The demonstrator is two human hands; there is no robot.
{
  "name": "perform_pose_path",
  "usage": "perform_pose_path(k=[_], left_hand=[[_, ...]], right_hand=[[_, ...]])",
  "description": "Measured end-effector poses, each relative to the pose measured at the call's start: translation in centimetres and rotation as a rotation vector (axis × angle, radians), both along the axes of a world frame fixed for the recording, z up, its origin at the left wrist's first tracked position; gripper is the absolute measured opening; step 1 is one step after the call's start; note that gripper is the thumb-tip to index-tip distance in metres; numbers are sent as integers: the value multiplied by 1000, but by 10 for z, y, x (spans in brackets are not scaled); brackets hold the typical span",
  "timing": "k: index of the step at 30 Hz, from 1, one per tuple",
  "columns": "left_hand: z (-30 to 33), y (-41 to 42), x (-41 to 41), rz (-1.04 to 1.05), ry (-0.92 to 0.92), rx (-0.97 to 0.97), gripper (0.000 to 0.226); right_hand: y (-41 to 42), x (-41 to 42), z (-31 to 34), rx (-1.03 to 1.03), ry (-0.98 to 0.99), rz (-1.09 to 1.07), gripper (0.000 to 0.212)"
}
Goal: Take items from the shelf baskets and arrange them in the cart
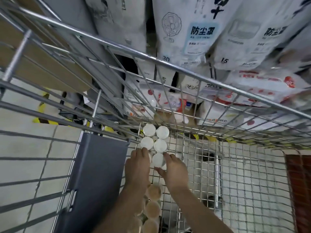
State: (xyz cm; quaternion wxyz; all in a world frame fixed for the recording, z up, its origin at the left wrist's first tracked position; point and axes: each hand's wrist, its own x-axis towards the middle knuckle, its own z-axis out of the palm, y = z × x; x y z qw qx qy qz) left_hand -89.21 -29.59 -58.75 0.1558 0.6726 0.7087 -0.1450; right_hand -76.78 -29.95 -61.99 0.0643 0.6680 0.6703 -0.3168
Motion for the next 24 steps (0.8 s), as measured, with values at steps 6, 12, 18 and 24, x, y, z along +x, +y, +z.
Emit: perform_pose_path(k=[6, 12, 18, 24], left_hand=[[22, -21, -4, 57, -141, -89, 43], [107, -41, 8, 368, -544, -87, 58], [230, -37, 34, 362, -887, 145, 49], [347, -38, 91, 202, -1173, 238, 57]], right_hand=[[-16, 29, 31, 47, 115, -82, 60], [-45, 75, 126, 13, 229, -344, 71], [-75, 128, 251, 172, 480, -629, 49], [-120, 189, 363, 366, 715, -792, 43]])
